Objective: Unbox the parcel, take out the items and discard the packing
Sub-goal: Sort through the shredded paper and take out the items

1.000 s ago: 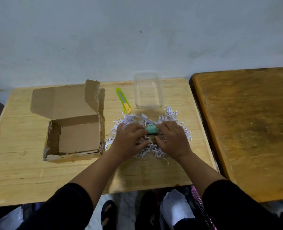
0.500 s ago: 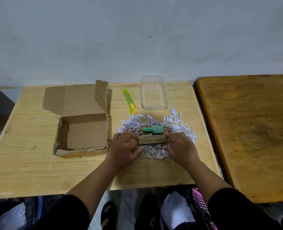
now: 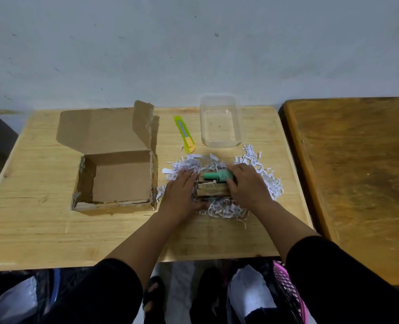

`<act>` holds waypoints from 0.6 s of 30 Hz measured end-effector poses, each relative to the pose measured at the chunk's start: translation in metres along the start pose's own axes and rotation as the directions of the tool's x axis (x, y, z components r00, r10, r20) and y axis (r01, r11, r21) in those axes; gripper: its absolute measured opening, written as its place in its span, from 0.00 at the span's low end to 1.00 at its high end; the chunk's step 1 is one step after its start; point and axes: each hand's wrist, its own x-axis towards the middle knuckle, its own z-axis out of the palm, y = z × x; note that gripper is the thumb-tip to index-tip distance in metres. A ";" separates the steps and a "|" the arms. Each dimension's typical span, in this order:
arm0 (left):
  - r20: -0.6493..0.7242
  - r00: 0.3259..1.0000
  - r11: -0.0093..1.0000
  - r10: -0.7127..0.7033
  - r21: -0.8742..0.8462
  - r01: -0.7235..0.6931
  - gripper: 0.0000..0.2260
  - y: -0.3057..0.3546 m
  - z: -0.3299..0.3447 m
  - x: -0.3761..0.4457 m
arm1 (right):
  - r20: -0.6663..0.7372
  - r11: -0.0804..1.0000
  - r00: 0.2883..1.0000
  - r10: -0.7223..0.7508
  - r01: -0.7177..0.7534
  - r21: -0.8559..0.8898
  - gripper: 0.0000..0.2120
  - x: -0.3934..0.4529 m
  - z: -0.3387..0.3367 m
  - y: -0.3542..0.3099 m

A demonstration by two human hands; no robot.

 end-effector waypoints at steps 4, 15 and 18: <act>-0.001 1.000 0.999 -0.020 -0.031 0.020 0.40 0.002 0.000 -0.001 | 0.056 0.999 0.998 0.028 -0.026 -0.027 0.19 0.002 -0.009 0.004; 0.038 0.999 0.998 -0.012 -0.057 0.014 0.39 0.003 -0.004 -0.003 | -0.030 0.995 0.999 -0.026 0.023 -0.093 0.13 -0.009 -0.029 0.000; 0.044 0.999 0.999 -0.016 -0.043 0.018 0.39 0.005 -0.004 -0.003 | 0.032 0.993 0.999 -0.036 0.039 -0.109 0.17 -0.014 -0.028 0.004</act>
